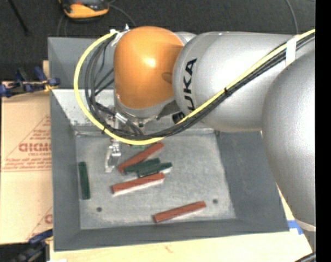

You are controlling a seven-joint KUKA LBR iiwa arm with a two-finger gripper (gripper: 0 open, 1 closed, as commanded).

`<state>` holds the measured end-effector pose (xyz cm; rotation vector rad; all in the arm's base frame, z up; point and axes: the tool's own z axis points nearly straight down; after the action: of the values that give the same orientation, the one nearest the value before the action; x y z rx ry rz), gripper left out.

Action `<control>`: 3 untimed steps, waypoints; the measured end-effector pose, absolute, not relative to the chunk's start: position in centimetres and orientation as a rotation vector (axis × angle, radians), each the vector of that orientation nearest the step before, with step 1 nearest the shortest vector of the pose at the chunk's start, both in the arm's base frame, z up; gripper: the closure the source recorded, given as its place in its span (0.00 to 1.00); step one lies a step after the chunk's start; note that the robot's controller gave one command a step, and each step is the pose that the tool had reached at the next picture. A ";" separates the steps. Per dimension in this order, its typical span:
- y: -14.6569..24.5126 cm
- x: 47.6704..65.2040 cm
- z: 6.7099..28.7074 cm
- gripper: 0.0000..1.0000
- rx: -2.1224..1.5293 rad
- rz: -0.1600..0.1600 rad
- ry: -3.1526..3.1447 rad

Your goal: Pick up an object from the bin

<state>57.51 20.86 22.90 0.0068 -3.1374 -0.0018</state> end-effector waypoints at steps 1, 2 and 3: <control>20.8 57.6 23.3 0.00 0.001 -0.003 -3.143; 18.2 54.5 19.5 0.00 0.115 -0.002 -3.148; 16.2 54.9 13.6 0.00 0.100 -0.004 -3.147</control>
Offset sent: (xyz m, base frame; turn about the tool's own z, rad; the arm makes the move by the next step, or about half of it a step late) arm -0.0758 -0.0624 -0.0907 -0.1630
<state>54.92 16.20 13.59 0.0997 -3.1474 -0.0041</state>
